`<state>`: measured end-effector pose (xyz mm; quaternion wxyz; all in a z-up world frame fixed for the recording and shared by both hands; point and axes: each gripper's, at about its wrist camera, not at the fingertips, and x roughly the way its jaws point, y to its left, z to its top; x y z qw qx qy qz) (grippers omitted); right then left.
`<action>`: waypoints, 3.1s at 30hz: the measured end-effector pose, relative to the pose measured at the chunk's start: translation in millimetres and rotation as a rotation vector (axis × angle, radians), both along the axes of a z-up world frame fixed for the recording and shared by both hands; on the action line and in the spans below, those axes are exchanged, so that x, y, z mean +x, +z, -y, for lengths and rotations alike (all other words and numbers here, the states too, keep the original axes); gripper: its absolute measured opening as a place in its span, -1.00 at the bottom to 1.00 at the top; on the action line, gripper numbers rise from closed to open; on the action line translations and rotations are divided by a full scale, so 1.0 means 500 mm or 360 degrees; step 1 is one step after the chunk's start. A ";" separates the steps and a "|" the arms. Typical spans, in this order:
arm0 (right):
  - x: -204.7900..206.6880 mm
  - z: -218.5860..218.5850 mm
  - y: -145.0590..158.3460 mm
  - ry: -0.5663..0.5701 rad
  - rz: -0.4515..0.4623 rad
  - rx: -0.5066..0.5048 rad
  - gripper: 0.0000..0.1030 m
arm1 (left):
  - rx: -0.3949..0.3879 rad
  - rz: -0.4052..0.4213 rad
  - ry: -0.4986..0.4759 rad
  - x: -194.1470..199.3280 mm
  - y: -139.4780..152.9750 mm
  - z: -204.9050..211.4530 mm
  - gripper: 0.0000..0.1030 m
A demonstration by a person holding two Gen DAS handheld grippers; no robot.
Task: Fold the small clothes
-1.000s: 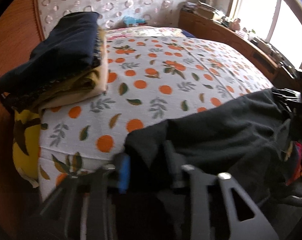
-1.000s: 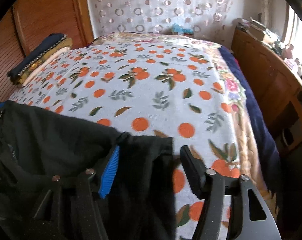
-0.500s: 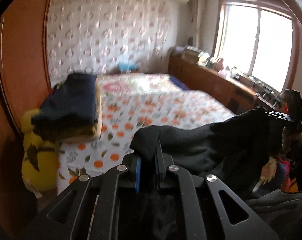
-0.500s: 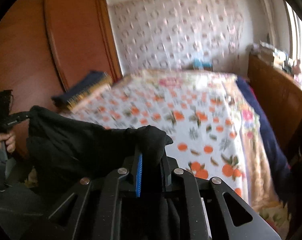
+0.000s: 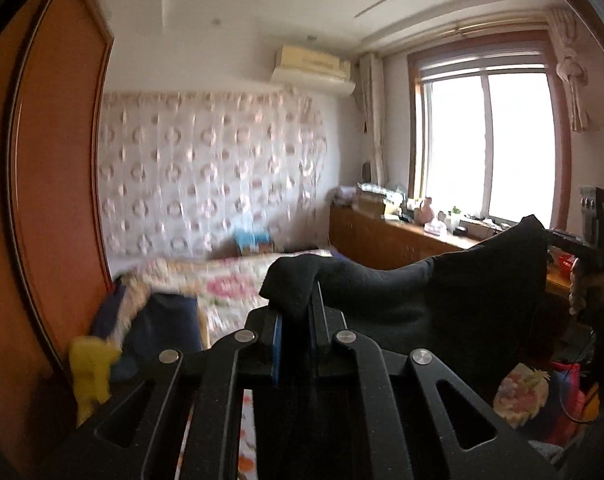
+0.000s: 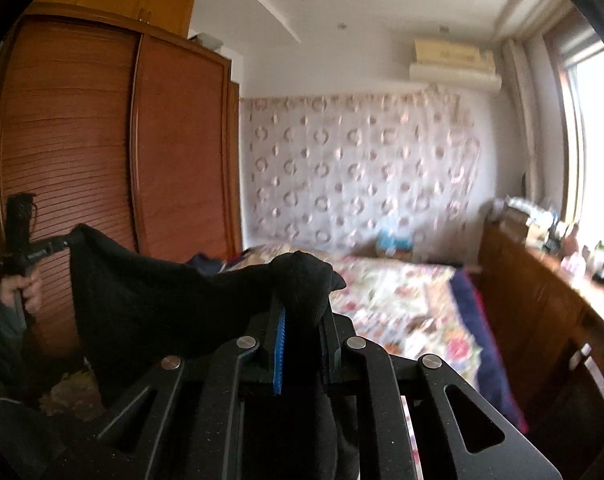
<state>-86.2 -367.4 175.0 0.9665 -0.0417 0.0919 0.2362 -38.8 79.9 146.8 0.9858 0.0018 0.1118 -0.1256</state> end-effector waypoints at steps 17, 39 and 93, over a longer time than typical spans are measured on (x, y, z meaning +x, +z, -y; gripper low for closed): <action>-0.114 -0.056 0.067 -0.0116 0.0325 -0.0149 -0.76 | 0.0089 0.0301 0.0022 0.015 0.151 -0.003 -0.81; 0.481 -0.151 -0.257 -0.0309 -0.0457 -0.0378 -0.75 | 0.0224 -0.0409 0.0129 0.575 -0.224 0.053 -0.81; 0.272 -0.071 -0.319 -0.0381 -0.0837 -0.0348 0.07 | 0.0134 -0.0845 0.0288 0.202 -0.434 -0.003 0.40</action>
